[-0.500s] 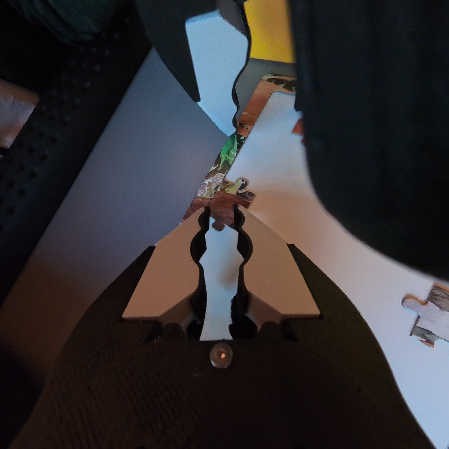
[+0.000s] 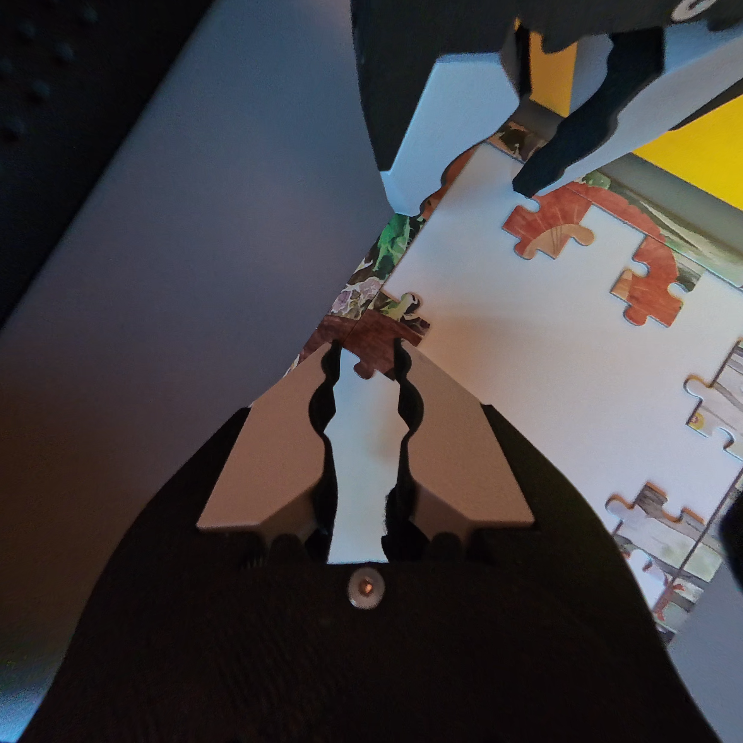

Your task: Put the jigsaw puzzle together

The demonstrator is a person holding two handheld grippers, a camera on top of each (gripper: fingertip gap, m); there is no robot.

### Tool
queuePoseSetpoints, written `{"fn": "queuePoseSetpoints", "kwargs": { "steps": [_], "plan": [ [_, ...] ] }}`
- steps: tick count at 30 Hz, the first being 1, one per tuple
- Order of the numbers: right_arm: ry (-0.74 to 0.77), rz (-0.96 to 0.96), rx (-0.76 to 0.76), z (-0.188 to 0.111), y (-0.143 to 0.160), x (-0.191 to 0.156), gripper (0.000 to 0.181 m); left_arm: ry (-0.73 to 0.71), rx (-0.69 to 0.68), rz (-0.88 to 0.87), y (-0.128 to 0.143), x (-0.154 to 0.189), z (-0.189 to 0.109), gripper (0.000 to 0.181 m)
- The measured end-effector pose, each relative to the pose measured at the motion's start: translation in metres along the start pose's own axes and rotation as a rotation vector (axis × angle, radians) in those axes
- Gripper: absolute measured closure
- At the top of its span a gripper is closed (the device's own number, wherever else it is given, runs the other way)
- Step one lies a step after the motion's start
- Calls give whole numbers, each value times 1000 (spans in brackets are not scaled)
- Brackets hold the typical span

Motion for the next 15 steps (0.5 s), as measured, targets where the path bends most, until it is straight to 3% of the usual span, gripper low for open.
{"fn": "queuePoseSetpoints", "kwargs": {
  "steps": [15],
  "plan": [
    [-56, -132, -137, -6, -3, 9, 163, 0, 4, -6, 2, 0, 1, 126]
  ]
}}
Point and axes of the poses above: each gripper's, where its closed fingertips meet, z out along the fingers, y out of its underside, x = y × z across the jaws, the point moved 8 cm from there along -z, back along the fingers, and after that the axes turned 10 degrees about z, right-handed, at the moved point
